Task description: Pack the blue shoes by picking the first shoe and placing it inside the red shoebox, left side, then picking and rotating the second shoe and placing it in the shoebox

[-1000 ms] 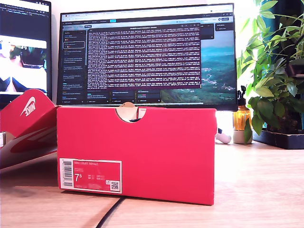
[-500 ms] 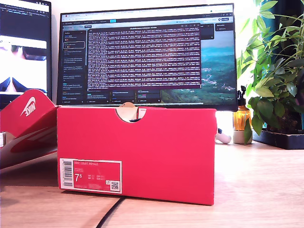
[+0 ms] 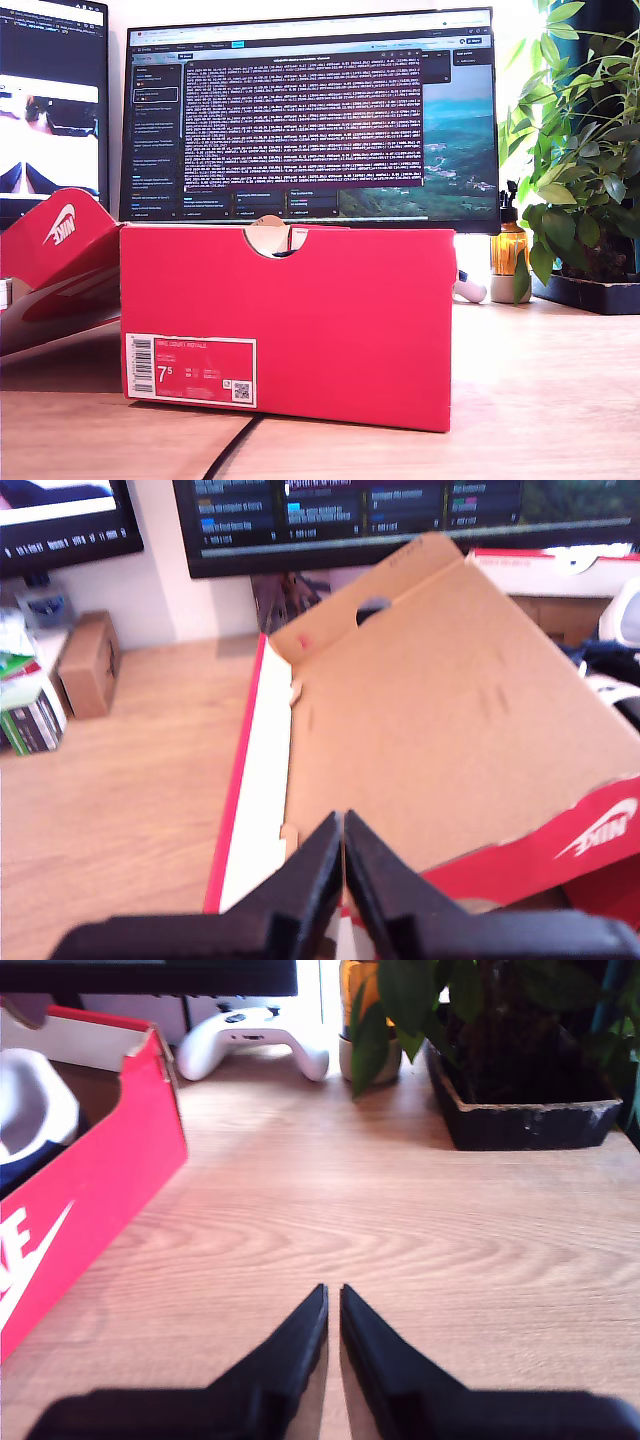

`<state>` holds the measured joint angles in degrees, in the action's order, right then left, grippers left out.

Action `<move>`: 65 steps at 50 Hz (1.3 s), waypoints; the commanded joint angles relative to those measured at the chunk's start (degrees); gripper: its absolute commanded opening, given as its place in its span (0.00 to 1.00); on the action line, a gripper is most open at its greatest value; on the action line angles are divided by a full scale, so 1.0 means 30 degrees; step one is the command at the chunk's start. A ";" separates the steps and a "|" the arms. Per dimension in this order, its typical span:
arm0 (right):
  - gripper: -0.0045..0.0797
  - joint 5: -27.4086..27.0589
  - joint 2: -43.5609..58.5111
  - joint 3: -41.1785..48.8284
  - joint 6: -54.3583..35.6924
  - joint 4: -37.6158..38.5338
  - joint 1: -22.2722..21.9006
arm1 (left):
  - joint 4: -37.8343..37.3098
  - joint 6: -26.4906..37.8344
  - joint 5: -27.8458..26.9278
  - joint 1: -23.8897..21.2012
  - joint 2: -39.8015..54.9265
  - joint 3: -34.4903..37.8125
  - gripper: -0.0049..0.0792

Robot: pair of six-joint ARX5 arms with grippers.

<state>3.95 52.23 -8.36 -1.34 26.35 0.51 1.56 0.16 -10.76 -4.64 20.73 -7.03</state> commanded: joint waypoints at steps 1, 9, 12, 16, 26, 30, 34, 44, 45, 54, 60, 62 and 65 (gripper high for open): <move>0.04 0.0058 -0.0350 0.0648 0.0087 0.0291 0.0219 | -0.0117 -0.0066 0.0117 0.0044 -0.0415 0.0430 0.04; 0.04 0.0044 -0.1144 0.1647 0.0160 0.1013 0.0219 | -0.0474 -0.0080 0.0233 0.0044 -0.1537 0.1093 0.04; 0.04 0.0044 -0.1428 0.1931 0.0255 0.0991 0.0219 | -0.0845 -0.0073 0.0233 0.0044 -0.2062 0.1377 0.04; 0.04 0.0044 -0.1770 0.2302 0.0291 0.1151 0.0219 | -0.1588 -0.0073 0.0233 0.0044 -0.2863 0.1552 0.04; 0.04 0.0058 -0.2922 0.2718 0.0277 0.1282 0.0219 | -0.3118 -0.0073 0.0255 0.0044 -0.5362 0.1581 0.04; 0.04 0.0058 -0.3519 0.2718 0.0117 0.1421 0.0219 | -0.3912 -0.0073 0.0270 0.0044 -0.6339 0.1596 0.04; 0.04 0.0066 -0.4109 0.2718 -0.0401 0.1333 0.0219 | -0.4503 -0.0073 0.0335 0.0044 -0.7227 0.1603 0.04; 0.04 0.0044 -0.4932 0.2710 -0.0852 0.0998 0.0211 | -0.4524 -0.0080 0.1413 0.0044 -0.7140 0.1960 0.04; 0.04 0.0044 -0.5020 0.2710 -0.0852 0.1078 0.0211 | -0.4503 -0.0080 0.1508 0.0044 -0.7140 0.2033 0.04; 0.04 0.0022 -0.6193 0.2710 -0.0947 0.1443 0.0211 | -0.3832 -0.0073 0.1588 0.0036 -0.7140 0.2375 0.04; 0.04 0.0029 -0.7541 0.2710 -0.1137 0.1413 0.0211 | -0.3424 -0.0051 0.1617 0.0029 -0.7140 0.2375 0.04; 0.04 0.0029 -0.8014 0.2710 -0.1137 0.1341 0.0211 | -0.3381 -0.0036 0.1617 0.0029 -0.7140 0.2375 0.04; 0.04 0.0029 -0.8714 0.2710 -0.1122 0.1064 0.0211 | -0.3359 -0.0036 0.1617 0.0029 -0.7140 0.2375 0.04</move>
<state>3.99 27.35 -1.04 -4.56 29.61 0.84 -8.95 0.14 -5.93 -4.62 -0.21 -0.78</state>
